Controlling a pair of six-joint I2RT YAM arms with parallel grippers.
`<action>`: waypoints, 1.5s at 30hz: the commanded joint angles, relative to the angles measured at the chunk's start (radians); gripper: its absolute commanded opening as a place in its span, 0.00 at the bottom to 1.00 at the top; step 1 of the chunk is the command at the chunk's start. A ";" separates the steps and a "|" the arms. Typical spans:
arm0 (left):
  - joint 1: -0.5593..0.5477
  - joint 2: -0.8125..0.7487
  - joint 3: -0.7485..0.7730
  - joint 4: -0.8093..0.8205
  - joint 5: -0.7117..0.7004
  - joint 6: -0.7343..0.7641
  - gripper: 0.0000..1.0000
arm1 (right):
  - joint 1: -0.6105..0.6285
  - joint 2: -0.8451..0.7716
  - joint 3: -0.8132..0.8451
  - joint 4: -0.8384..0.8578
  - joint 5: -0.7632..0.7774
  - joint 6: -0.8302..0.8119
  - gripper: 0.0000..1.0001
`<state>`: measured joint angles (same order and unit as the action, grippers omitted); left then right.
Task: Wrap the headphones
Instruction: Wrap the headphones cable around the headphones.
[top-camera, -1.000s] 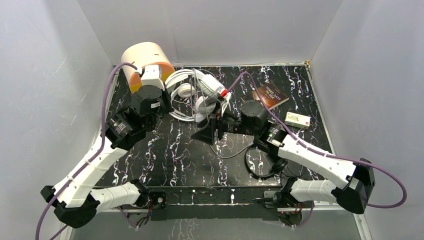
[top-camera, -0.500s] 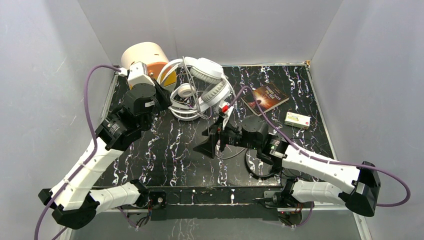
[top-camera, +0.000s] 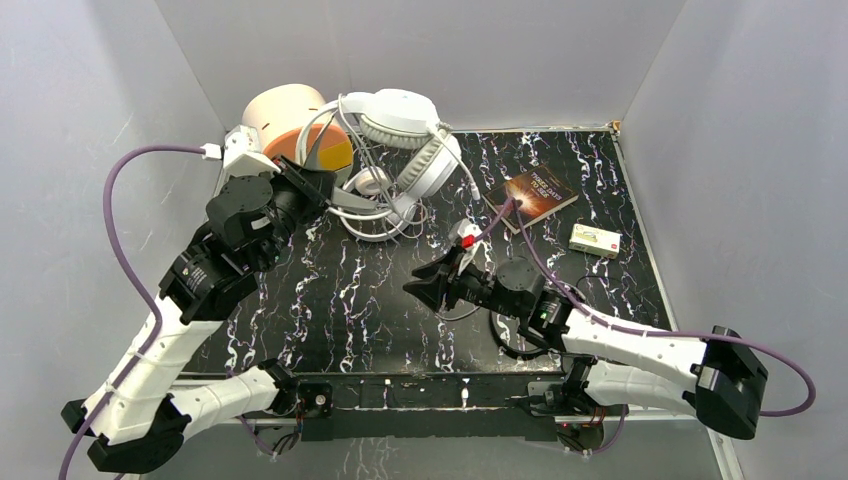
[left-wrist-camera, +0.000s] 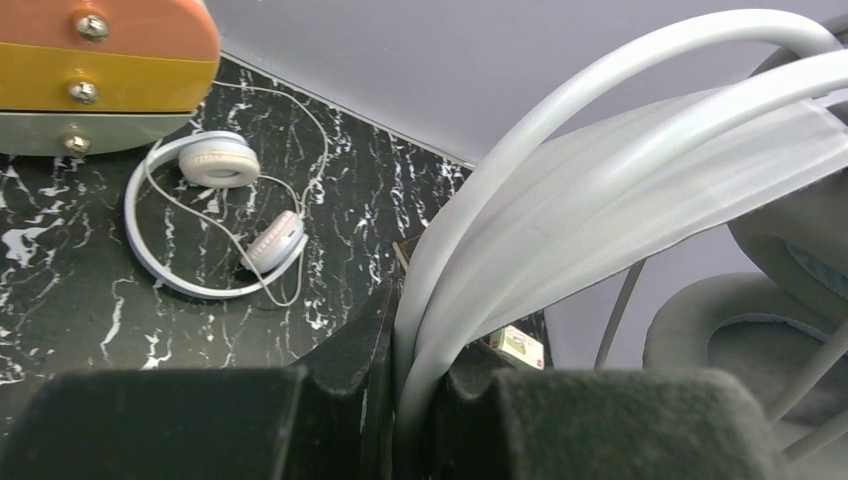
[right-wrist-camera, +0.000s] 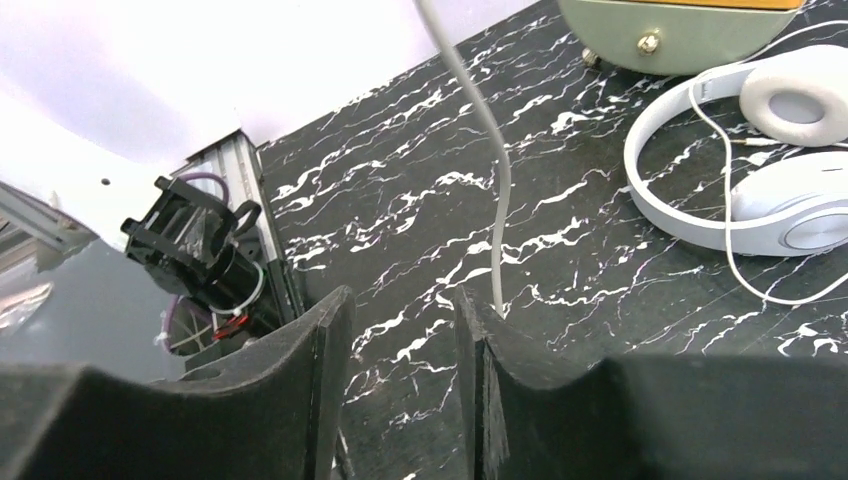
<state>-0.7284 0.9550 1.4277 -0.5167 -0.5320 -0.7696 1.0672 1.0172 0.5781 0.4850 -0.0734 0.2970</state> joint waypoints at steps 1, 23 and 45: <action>-0.001 -0.017 0.077 0.119 0.065 -0.067 0.00 | 0.000 0.019 -0.026 0.173 0.052 -0.038 0.53; -0.001 0.039 0.220 0.071 0.141 -0.063 0.00 | -0.205 0.250 -0.054 0.454 -0.265 -0.069 0.99; -0.002 0.016 0.253 -0.012 0.861 0.112 0.00 | -0.550 0.281 -0.049 0.003 -0.537 0.041 0.00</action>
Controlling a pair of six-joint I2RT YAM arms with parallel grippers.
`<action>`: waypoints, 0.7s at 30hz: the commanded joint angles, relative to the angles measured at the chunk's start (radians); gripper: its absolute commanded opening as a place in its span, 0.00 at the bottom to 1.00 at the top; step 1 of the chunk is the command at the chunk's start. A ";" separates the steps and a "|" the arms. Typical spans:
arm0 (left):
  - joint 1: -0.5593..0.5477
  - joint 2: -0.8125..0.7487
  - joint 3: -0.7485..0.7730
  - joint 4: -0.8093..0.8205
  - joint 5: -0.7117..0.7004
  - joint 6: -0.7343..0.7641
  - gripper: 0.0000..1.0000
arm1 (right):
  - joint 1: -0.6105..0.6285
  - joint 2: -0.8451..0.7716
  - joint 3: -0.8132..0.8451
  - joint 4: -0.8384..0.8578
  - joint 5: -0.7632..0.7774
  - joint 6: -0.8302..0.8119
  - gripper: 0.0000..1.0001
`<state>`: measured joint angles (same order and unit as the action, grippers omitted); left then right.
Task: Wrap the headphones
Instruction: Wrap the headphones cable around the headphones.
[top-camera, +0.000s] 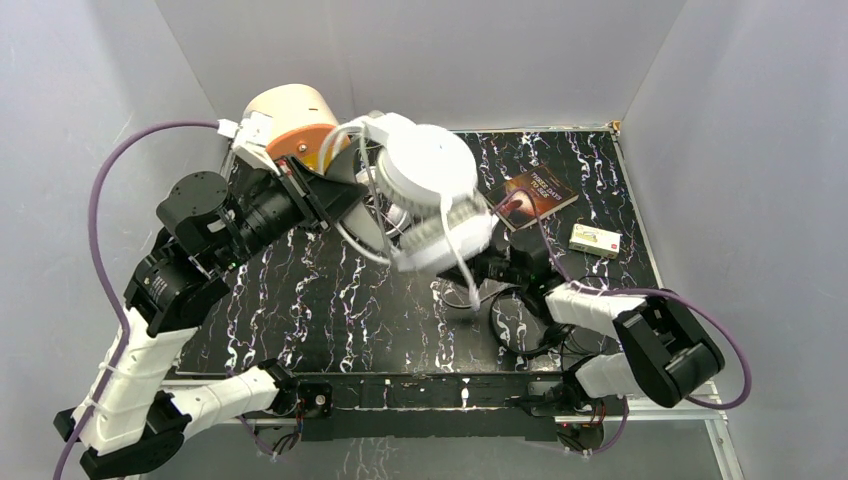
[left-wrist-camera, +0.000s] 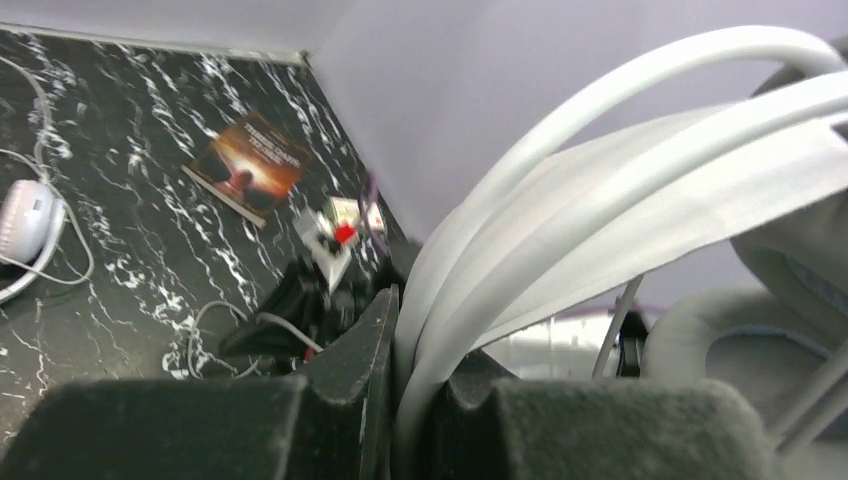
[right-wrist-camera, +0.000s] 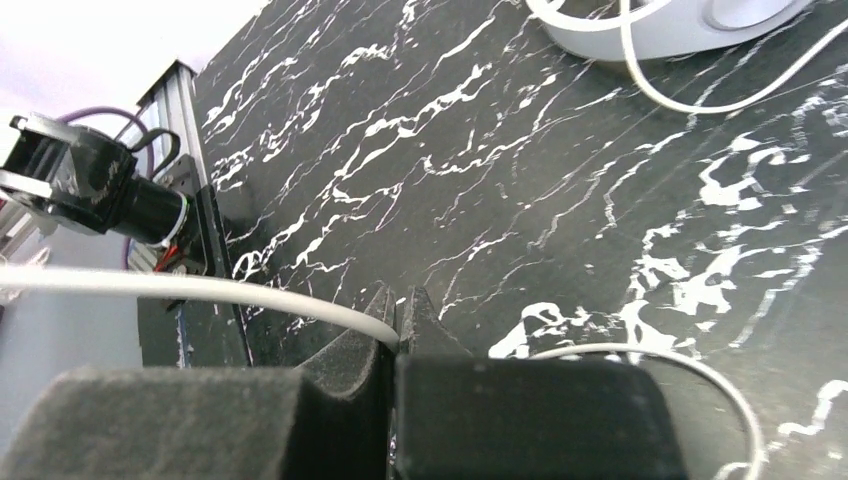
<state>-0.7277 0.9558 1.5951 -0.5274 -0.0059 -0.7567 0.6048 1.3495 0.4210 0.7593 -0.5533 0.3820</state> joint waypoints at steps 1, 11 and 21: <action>-0.002 0.035 0.115 -0.071 0.381 0.152 0.00 | -0.127 -0.053 0.130 -0.330 -0.081 -0.049 0.00; -0.002 0.093 -0.079 -0.446 0.055 0.602 0.00 | -0.373 -0.050 0.411 -0.914 -0.158 -0.166 0.00; -0.042 0.226 -0.315 -0.402 -0.185 0.629 0.00 | -0.375 0.013 0.703 -1.120 -0.190 -0.216 0.00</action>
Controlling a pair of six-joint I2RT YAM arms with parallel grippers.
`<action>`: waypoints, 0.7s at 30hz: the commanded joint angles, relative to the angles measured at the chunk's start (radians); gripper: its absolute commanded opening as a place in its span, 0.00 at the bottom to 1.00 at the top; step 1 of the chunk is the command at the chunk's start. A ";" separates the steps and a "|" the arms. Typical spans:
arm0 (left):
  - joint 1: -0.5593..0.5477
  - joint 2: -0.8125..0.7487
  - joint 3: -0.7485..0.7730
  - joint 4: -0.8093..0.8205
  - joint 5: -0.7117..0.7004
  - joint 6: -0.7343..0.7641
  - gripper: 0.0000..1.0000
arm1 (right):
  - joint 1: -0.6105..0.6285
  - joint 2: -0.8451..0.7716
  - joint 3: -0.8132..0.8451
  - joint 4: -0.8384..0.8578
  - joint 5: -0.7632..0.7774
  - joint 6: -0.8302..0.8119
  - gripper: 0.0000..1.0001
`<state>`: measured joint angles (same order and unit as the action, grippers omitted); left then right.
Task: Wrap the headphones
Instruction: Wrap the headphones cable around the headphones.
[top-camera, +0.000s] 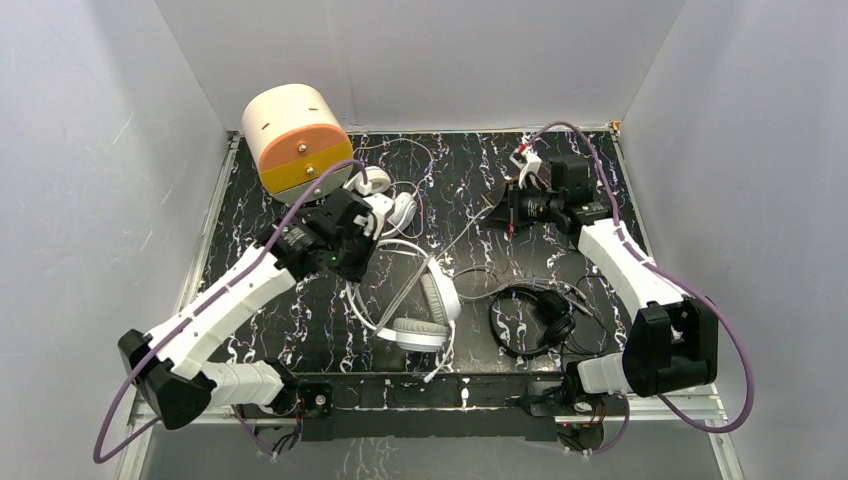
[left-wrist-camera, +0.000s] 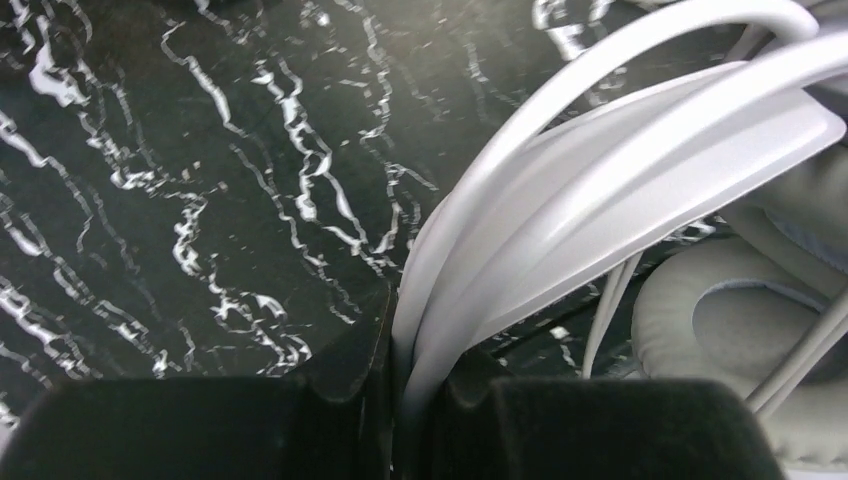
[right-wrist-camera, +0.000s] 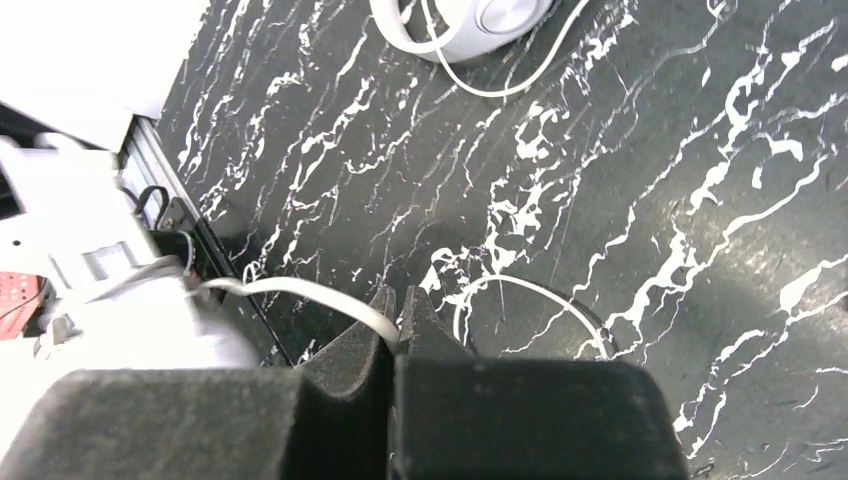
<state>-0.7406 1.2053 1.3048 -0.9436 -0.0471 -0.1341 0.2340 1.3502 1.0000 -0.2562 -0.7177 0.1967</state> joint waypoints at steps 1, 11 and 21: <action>-0.039 -0.021 -0.041 0.020 -0.189 0.009 0.00 | -0.004 0.011 0.137 -0.106 -0.019 -0.023 0.00; -0.089 0.040 -0.098 0.082 -0.443 0.041 0.00 | 0.038 -0.004 0.251 -0.106 -0.107 0.030 0.00; -0.112 0.015 -0.166 0.173 -0.313 0.071 0.00 | 0.123 0.042 0.330 -0.077 -0.125 0.080 0.00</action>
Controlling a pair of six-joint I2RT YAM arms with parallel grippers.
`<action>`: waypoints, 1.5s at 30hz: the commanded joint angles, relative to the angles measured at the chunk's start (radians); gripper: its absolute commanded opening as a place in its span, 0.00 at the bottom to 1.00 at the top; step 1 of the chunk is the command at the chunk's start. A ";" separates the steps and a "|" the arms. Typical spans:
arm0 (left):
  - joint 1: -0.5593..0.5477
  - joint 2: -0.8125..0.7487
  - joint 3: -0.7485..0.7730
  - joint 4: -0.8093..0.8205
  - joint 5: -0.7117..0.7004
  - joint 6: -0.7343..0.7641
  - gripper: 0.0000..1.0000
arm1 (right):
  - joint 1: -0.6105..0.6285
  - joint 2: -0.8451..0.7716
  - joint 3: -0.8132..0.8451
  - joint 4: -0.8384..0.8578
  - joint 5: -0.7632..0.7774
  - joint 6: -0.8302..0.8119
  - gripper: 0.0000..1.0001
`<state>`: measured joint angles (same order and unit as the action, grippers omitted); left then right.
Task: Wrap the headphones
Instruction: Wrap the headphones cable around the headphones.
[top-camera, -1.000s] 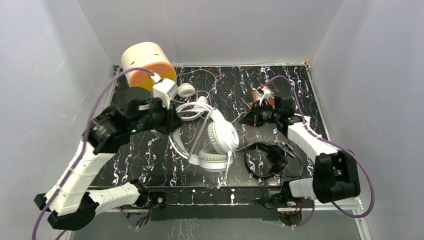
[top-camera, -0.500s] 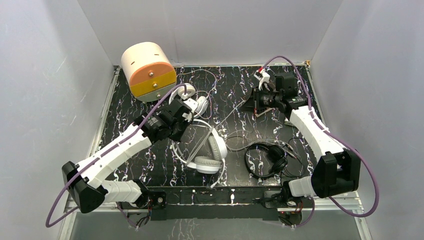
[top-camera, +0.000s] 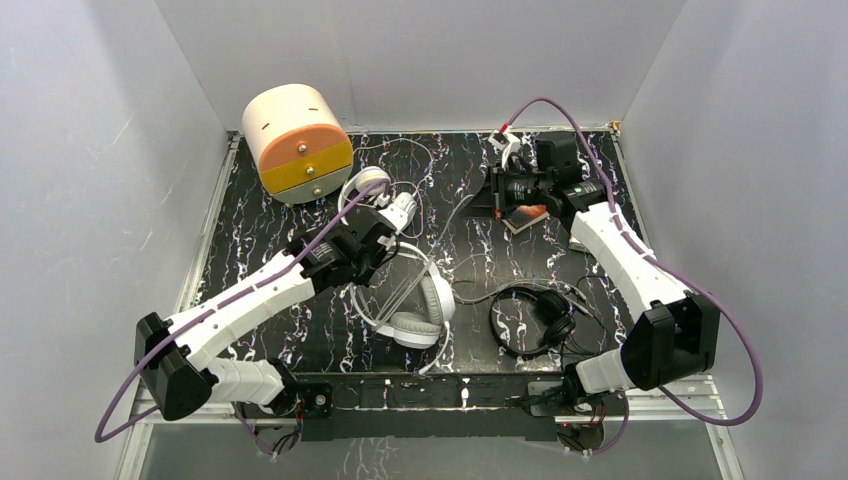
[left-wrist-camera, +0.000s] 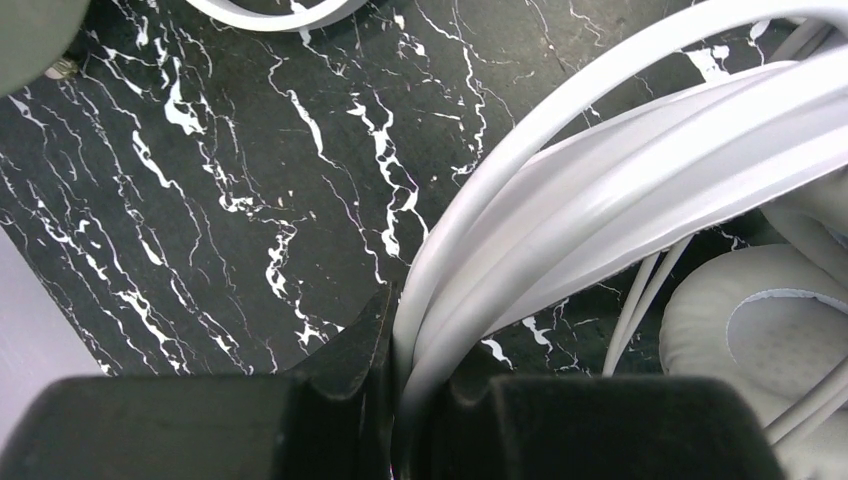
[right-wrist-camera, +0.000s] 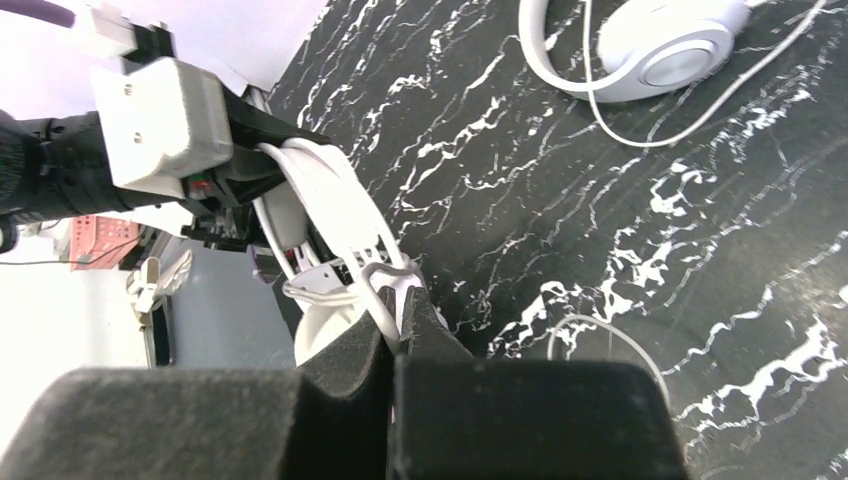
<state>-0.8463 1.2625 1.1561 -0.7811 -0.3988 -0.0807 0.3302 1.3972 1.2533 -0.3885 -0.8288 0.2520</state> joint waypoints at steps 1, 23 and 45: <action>-0.008 -0.044 -0.022 0.011 0.044 0.015 0.00 | 0.032 -0.005 0.086 0.049 -0.017 0.028 0.00; 0.156 0.159 0.227 0.000 -0.107 -0.409 0.00 | 0.427 -0.149 -0.059 0.213 0.064 0.387 0.00; 0.158 -0.033 0.425 0.139 -0.143 -0.593 0.00 | 0.668 -0.246 -0.138 0.196 0.525 0.274 0.43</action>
<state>-0.6899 1.2808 1.5063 -0.7364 -0.5159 -0.6098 0.9905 1.2232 1.1339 -0.1829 -0.3367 0.5686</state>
